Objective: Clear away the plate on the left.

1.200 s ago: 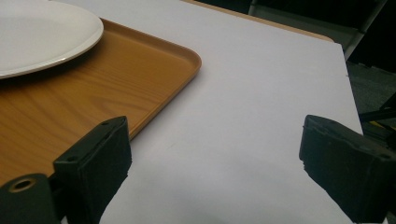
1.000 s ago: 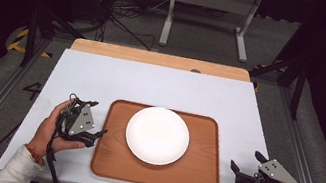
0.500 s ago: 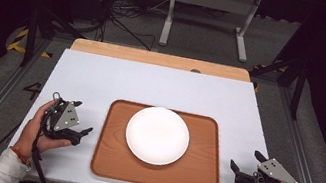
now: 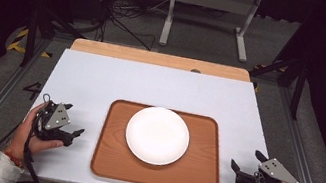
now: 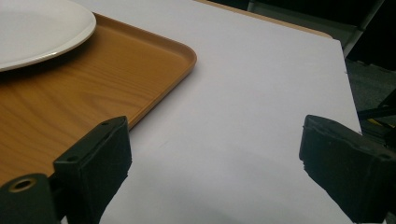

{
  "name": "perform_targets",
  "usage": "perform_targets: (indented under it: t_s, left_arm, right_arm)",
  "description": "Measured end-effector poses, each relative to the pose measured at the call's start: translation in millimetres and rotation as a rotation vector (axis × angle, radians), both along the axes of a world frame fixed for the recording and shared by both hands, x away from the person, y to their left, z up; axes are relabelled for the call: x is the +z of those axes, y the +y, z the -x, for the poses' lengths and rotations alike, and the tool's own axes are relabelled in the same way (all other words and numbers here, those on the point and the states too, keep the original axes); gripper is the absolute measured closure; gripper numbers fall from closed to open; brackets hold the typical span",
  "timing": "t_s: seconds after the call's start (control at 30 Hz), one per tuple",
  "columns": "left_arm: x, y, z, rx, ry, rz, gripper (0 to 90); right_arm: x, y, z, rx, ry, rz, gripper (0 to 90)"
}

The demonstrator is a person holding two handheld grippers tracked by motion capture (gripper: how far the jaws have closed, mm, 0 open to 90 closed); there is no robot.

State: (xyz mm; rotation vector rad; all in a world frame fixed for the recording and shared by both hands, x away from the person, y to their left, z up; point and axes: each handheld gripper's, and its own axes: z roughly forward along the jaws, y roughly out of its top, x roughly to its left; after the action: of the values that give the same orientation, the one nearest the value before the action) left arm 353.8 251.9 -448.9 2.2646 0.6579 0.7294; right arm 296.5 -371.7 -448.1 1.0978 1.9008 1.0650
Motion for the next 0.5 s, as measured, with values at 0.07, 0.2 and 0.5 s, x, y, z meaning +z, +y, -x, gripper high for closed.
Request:
perform_targets:
  t_s: [0.07,0.2,0.5]
  left_arm:
    - [-3.3,4.4,1.6,0.011,0.011,0.02,11.5]
    - [-9.2,12.6,6.6,0.03,0.021,0.057,11.3]
    - [-19.0,29.3,16.2,0.08,0.063,0.189,10.5]
  right_arm:
    - [0.1,-0.6,-0.2,-0.004,0.0,-0.004,9.8]
    - [0.3,-1.1,0.2,-0.002,-0.003,-0.002,9.8]
    - [0.6,-0.8,0.4,0.002,-0.004,-0.002,9.7]
